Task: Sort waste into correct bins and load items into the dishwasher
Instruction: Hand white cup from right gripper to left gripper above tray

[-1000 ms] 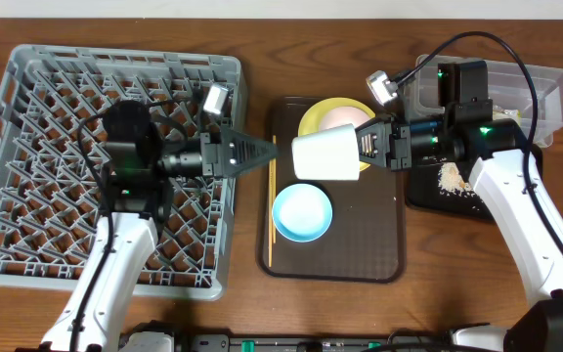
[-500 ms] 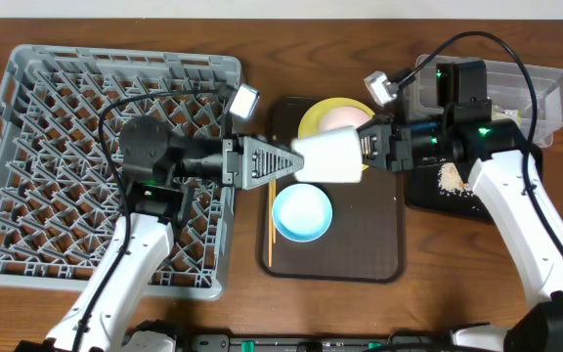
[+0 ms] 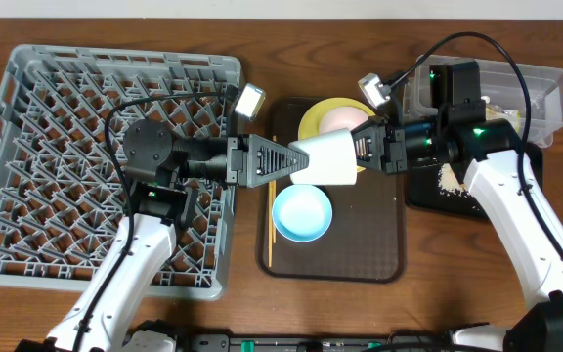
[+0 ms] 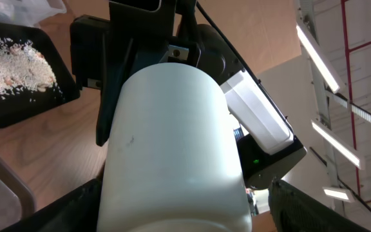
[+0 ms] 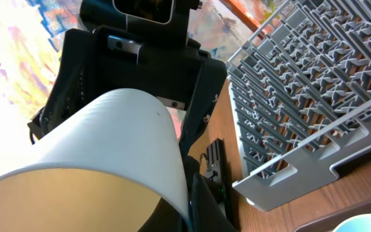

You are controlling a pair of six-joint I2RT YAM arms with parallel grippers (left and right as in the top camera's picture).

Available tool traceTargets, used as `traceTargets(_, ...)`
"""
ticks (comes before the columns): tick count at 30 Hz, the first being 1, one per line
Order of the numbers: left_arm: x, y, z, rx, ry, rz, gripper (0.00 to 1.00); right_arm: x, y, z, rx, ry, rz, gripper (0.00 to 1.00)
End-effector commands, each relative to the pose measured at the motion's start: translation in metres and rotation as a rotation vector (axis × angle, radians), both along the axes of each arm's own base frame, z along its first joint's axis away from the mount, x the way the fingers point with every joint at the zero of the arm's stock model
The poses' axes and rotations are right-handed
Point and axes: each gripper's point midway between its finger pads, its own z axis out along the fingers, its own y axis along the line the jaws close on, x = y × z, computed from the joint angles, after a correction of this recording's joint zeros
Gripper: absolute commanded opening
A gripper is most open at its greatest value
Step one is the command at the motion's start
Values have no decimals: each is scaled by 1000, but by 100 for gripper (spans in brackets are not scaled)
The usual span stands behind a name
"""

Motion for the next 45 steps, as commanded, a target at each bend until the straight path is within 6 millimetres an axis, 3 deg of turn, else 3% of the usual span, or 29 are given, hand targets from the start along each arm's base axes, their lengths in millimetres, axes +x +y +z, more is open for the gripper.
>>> traceTargets(1,-1,0,7,-9,-30,4,81,2,2,-1,-11,-22,-5,1)
traceTargets(8,8,0,10,-25,-31,57,81,2,2,-1,-11,-22,-5,1)
traceTargets(45,5,-4,6,-22,-36,44,82,5,19,14,14,-92,28,2)
